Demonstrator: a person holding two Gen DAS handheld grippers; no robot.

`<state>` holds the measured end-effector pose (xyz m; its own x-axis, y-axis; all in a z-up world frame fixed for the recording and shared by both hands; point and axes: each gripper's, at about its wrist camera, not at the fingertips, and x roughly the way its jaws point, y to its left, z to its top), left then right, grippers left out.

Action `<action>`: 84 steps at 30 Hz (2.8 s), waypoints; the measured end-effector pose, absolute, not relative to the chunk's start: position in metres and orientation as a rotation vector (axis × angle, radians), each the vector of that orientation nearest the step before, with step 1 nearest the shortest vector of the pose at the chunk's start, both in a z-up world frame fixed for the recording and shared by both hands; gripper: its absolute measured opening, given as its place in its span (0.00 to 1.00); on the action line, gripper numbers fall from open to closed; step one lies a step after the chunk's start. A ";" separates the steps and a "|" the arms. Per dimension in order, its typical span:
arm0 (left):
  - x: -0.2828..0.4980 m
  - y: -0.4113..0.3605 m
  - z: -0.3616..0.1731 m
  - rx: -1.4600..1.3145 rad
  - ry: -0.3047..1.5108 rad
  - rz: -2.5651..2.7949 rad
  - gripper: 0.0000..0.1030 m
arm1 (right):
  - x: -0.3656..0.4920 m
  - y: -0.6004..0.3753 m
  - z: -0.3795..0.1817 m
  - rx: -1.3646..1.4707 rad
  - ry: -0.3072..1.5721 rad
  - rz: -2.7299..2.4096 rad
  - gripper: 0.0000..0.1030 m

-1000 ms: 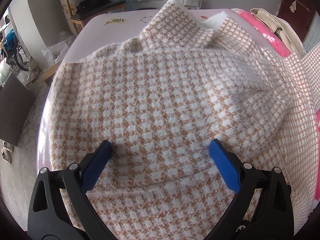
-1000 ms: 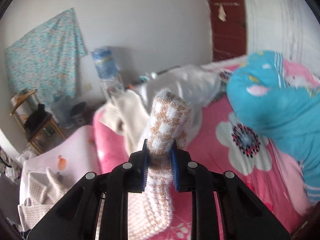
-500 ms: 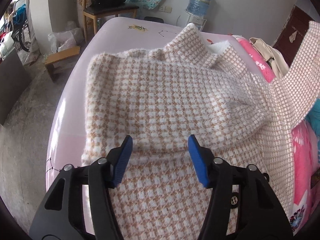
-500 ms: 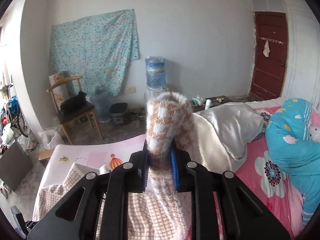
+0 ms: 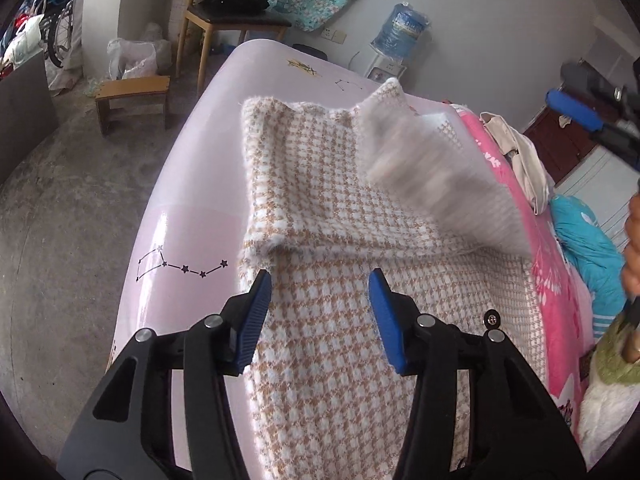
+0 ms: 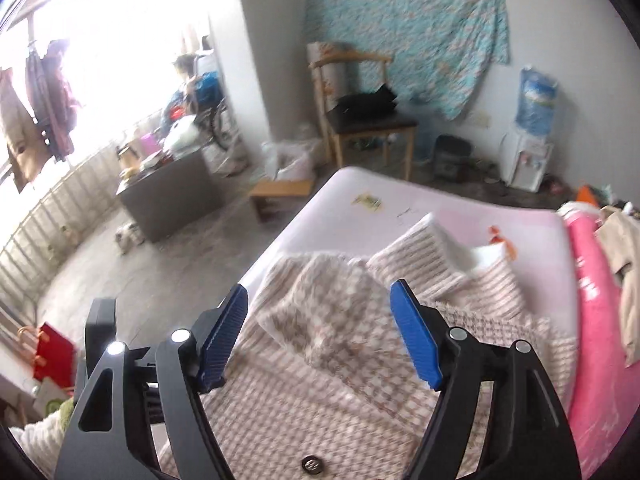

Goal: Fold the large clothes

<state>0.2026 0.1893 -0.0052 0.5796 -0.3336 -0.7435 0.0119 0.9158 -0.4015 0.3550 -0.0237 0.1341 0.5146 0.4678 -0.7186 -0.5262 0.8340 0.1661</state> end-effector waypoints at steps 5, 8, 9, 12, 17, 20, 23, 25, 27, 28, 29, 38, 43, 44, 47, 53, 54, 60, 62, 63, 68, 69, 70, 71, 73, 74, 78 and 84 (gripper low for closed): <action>0.209 0.186 -0.002 -0.420 0.919 -0.280 0.48 | 0.349 -0.082 0.105 -0.003 0.904 0.507 0.70; 0.226 0.178 -0.001 -0.428 0.914 -0.316 0.50 | 0.356 -0.156 0.097 0.074 0.913 0.372 0.70; 0.233 0.174 0.000 -0.429 0.916 -0.319 0.52 | 0.362 -0.180 0.091 0.100 0.920 0.320 0.70; 0.260 0.164 -0.002 -0.424 0.933 -0.302 0.54 | 0.372 -0.246 0.076 0.192 0.934 0.180 0.70; 0.310 0.152 -0.021 -0.400 1.013 -0.217 0.54 | 0.408 -0.300 0.035 0.286 1.013 0.107 0.70; 0.331 0.147 -0.037 -0.371 1.065 -0.181 0.52 | 0.432 -0.302 0.008 0.288 1.068 0.111 0.66; 0.338 0.146 -0.044 -0.363 1.070 -0.148 0.44 | 0.450 -0.304 -0.013 0.285 1.097 0.116 0.56; 0.338 0.145 -0.044 -0.341 1.060 -0.142 0.32 | 0.454 -0.308 -0.022 0.294 1.101 0.109 0.39; 0.339 0.142 -0.044 -0.328 1.064 -0.157 0.19 | 0.454 -0.315 -0.026 0.323 1.087 0.129 0.20; 0.338 0.140 -0.043 -0.306 1.056 -0.154 0.17 | 0.452 -0.319 -0.026 0.340 1.072 0.144 0.14; 0.337 0.136 -0.041 -0.278 1.044 -0.159 0.12 | 0.449 -0.321 -0.025 0.352 1.056 0.155 0.12; 0.332 0.110 0.021 -0.155 0.835 -0.180 0.06 | 0.435 -0.336 -0.012 0.425 0.939 0.163 0.09; 0.350 0.117 -0.021 -0.172 0.928 -0.133 0.06 | 0.438 -0.345 -0.033 0.470 0.952 0.140 0.08; 0.350 0.119 -0.029 -0.181 0.941 -0.130 0.06 | 0.439 -0.345 -0.036 0.467 0.956 0.136 0.08; 0.345 0.119 -0.037 -0.174 0.926 -0.122 0.06 | 0.444 -0.344 -0.040 0.452 0.973 0.133 0.10; 0.344 0.119 -0.032 -0.150 0.916 -0.111 0.10 | 0.434 -0.345 -0.011 0.383 0.943 0.120 0.27; 0.342 0.120 -0.028 -0.154 0.910 -0.111 0.10 | 0.431 -0.342 -0.004 0.364 0.930 0.132 0.30; 0.341 0.122 -0.005 -0.199 0.841 -0.132 0.16 | 0.439 -0.298 0.007 0.229 0.934 0.237 0.44; 0.347 0.110 -0.009 -0.181 0.867 -0.151 0.22 | 0.448 -0.281 -0.003 0.180 0.961 0.255 0.47; 0.352 0.104 -0.016 -0.164 0.901 -0.151 0.26 | 0.455 -0.274 -0.012 0.161 0.983 0.250 0.47; 0.361 0.113 -0.045 -0.200 0.988 -0.081 0.38 | 0.466 -0.255 -0.028 0.065 1.044 0.166 0.48; 0.358 0.115 -0.041 -0.206 0.989 -0.071 0.38 | 0.463 -0.249 -0.020 0.051 1.047 0.148 0.48; 0.355 0.117 -0.036 -0.197 0.974 -0.058 0.37 | 0.458 -0.243 -0.013 0.049 1.043 0.160 0.48; 0.350 0.116 -0.029 -0.183 0.949 -0.064 0.37 | 0.452 -0.236 -0.006 0.055 1.031 0.194 0.48; 0.341 0.110 -0.019 -0.172 0.917 -0.123 0.38 | 0.440 -0.217 0.001 0.042 1.019 0.257 0.52; 0.337 0.104 -0.016 -0.167 0.912 -0.161 0.44 | 0.435 -0.206 -0.001 0.016 1.022 0.276 0.55; 0.337 0.078 -0.039 -0.095 1.005 -0.198 0.55 | 0.432 -0.180 -0.033 -0.079 1.043 0.266 0.68; 0.310 0.069 -0.018 -0.061 0.949 -0.212 0.58 | 0.404 -0.187 -0.006 -0.028 1.039 0.237 0.70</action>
<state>0.3102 0.0687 -0.0182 0.5636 -0.2065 -0.7998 0.1532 0.9776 -0.1445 0.4041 -0.1867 -0.0055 0.4838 0.1812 -0.8562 -0.2073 0.9742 0.0891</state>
